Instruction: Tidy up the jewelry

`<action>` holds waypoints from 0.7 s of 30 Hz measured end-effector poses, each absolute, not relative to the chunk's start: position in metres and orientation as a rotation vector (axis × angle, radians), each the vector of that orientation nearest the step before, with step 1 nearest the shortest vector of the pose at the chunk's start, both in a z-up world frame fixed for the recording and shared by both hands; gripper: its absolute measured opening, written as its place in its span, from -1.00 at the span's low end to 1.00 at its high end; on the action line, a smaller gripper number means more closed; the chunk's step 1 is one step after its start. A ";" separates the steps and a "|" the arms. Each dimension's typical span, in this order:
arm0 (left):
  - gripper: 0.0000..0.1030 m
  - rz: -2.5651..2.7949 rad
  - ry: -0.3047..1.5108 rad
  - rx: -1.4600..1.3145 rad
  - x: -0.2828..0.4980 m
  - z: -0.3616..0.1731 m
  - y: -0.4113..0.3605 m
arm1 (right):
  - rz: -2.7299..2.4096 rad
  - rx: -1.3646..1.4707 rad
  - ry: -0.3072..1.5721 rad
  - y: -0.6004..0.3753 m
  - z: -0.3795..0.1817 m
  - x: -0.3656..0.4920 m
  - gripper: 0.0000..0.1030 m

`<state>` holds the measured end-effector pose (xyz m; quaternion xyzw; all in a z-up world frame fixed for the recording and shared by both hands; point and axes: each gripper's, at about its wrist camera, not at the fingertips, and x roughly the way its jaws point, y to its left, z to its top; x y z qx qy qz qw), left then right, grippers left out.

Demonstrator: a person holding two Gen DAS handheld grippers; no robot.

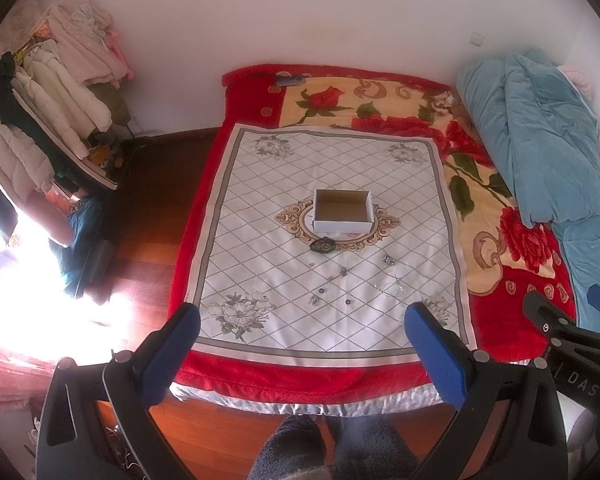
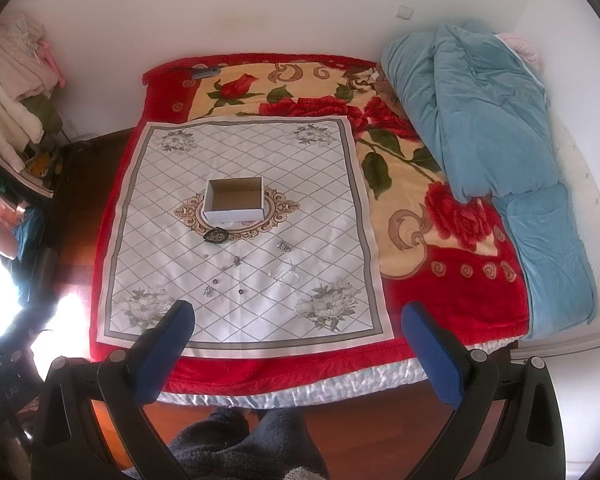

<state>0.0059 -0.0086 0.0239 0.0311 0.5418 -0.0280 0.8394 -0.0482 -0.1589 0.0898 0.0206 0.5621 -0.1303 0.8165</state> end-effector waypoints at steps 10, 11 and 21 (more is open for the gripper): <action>1.00 -0.059 1.145 0.067 0.006 0.035 -0.006 | -0.276 0.048 1.193 -0.158 0.092 -0.050 1.00; 1.00 -0.059 1.145 0.068 0.005 0.038 -0.005 | -0.277 0.048 1.192 -0.158 0.091 -0.051 1.00; 1.00 -0.054 1.132 0.063 0.006 0.044 -0.001 | -0.275 0.049 1.192 -0.158 0.094 -0.049 1.00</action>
